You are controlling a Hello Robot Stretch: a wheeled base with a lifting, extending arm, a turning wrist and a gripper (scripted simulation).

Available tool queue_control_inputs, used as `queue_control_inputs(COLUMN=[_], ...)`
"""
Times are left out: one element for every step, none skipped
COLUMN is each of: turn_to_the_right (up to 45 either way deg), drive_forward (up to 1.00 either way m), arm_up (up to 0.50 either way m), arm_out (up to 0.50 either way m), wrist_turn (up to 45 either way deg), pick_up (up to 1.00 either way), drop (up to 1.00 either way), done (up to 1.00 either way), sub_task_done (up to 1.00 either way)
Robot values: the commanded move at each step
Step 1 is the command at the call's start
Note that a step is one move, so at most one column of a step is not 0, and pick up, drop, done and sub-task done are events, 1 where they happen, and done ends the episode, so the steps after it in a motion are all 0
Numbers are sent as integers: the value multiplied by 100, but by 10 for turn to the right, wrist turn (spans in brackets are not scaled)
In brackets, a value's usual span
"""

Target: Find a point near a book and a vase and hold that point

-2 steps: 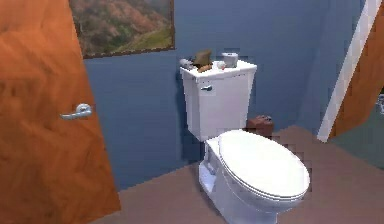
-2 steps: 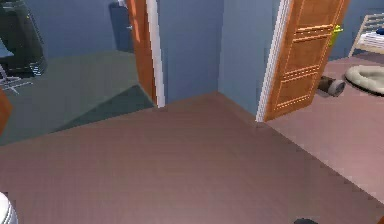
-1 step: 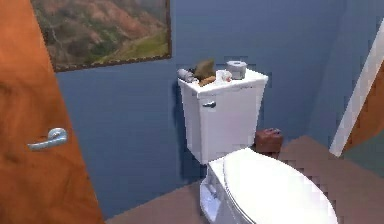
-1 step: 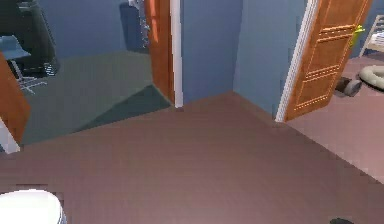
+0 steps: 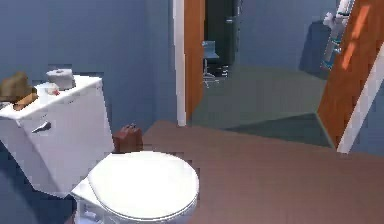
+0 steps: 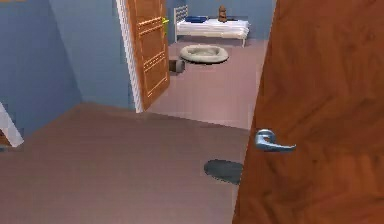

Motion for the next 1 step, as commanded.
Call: queue_control_inputs(turn_to_the_right=[450], drive_forward=[0], arm_up=[0], arm_out=[0], wrist_turn=[0], pick_up=[0], drop=[0], done=[0], sub_task_done=[0])
